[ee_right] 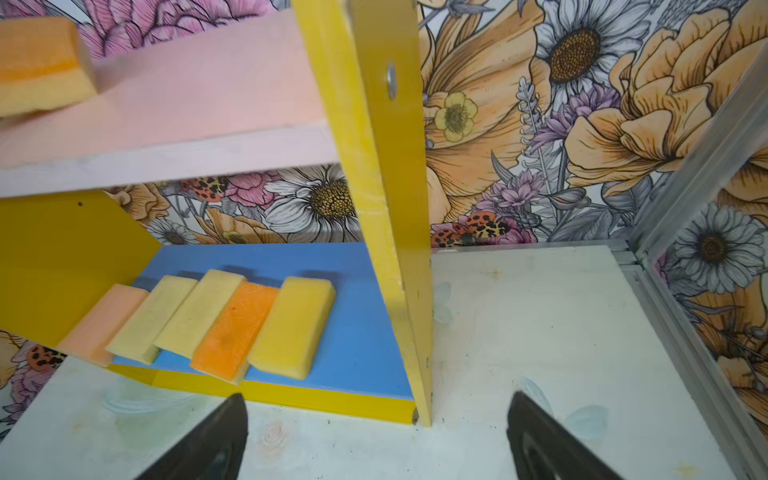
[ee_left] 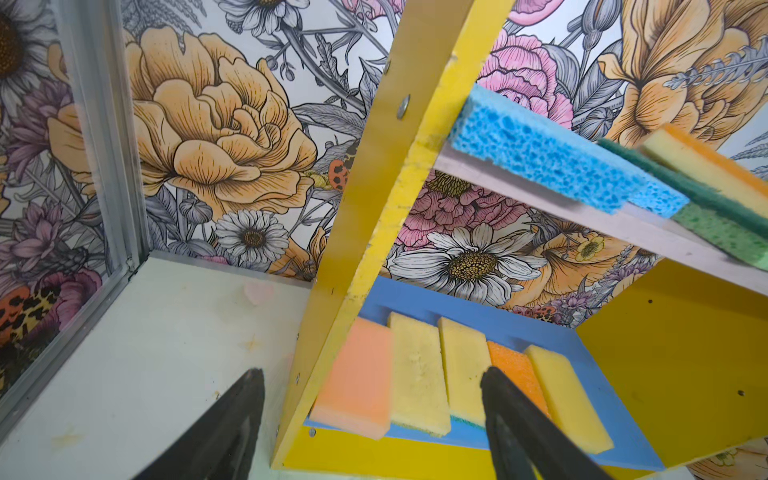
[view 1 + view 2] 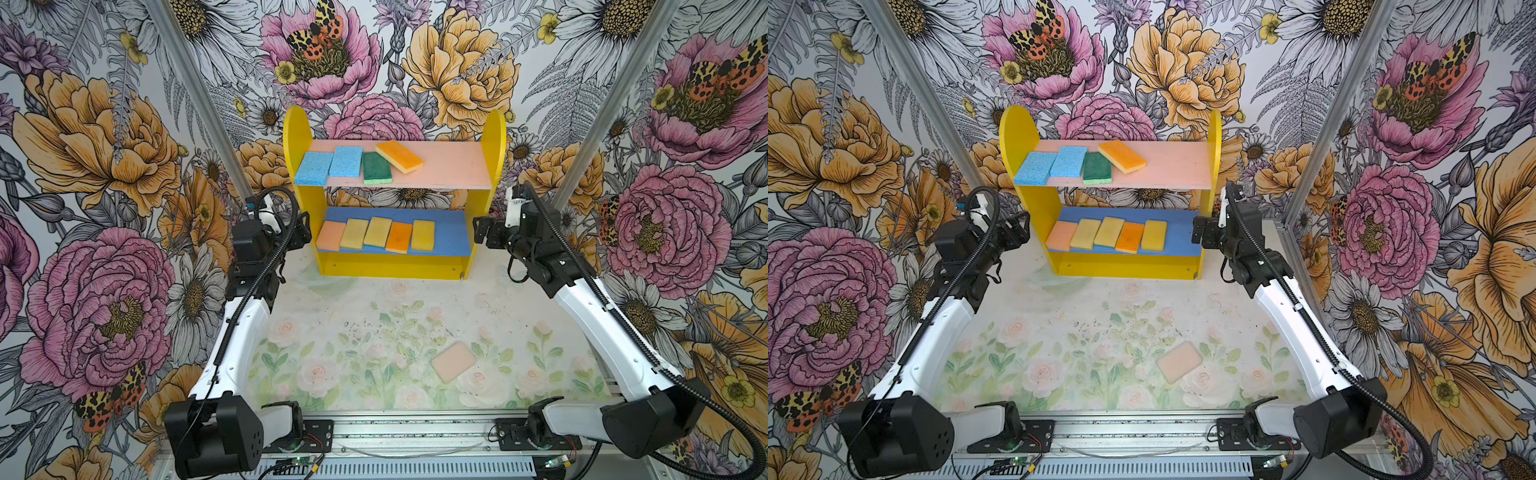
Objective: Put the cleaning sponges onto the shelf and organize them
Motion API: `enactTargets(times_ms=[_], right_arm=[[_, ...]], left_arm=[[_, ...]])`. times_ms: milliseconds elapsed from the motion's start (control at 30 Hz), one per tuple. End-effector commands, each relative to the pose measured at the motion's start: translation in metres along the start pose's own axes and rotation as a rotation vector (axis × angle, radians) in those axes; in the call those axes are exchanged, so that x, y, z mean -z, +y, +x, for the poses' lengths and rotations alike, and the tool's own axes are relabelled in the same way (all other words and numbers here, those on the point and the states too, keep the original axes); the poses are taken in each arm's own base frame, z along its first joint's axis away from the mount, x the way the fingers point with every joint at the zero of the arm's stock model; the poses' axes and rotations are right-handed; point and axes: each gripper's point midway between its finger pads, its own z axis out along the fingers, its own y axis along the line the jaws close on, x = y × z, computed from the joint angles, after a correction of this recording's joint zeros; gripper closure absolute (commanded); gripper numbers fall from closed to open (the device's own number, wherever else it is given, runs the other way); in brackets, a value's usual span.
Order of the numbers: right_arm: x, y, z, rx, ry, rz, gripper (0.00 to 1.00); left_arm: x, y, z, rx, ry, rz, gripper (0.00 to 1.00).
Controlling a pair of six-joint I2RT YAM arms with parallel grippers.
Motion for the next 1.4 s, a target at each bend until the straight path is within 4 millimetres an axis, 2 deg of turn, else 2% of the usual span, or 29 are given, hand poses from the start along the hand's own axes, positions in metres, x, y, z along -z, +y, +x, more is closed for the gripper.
enactTargets(times_ms=[0, 167, 333, 467, 533, 633, 733, 867, 1067, 1367], right_arm=[[-0.007, -0.006, -0.019, 0.001, -0.070, 0.008, 0.06], [-0.031, -0.003, -0.024, -0.003, -0.076, -0.014, 0.15], [-0.045, -0.004, -0.028, -0.014, -0.108, -0.018, 0.32], [-0.048, -0.003, -0.033, -0.027, -0.145, -0.024, 0.49], [-0.048, -0.002, -0.036, -0.028, -0.155, -0.029, 0.63], [-0.050, 0.000, -0.037, -0.027, -0.160, -0.041, 0.82], [-0.051, 0.000, -0.036, -0.029, -0.157, -0.044, 0.94], [-0.045, -0.001, -0.039, -0.038, -0.171, -0.041, 1.00], [-0.025, -0.001, -0.046, -0.045, -0.204, -0.043, 1.00], [0.009, -0.004, -0.045, -0.049, -0.231, -0.046, 1.00]], left_arm=[[-0.013, -0.008, -0.021, -0.092, -0.094, 0.060, 0.19], [-0.029, -0.010, -0.023, -0.113, -0.124, 0.093, 0.21], [-0.044, -0.020, -0.022, -0.139, -0.132, 0.130, 0.31], [-0.049, -0.030, -0.019, -0.177, -0.139, 0.165, 0.57], [-0.049, -0.032, -0.018, -0.182, -0.141, 0.171, 0.72], [-0.049, -0.036, -0.016, -0.183, -0.139, 0.188, 0.85], [-0.049, -0.038, -0.014, -0.179, -0.134, 0.203, 1.00], [-0.045, -0.041, -0.015, -0.172, -0.137, 0.215, 1.00], [-0.031, -0.053, -0.020, -0.137, -0.135, 0.252, 1.00], [0.004, -0.074, -0.009, -0.143, -0.135, 0.259, 1.00]])
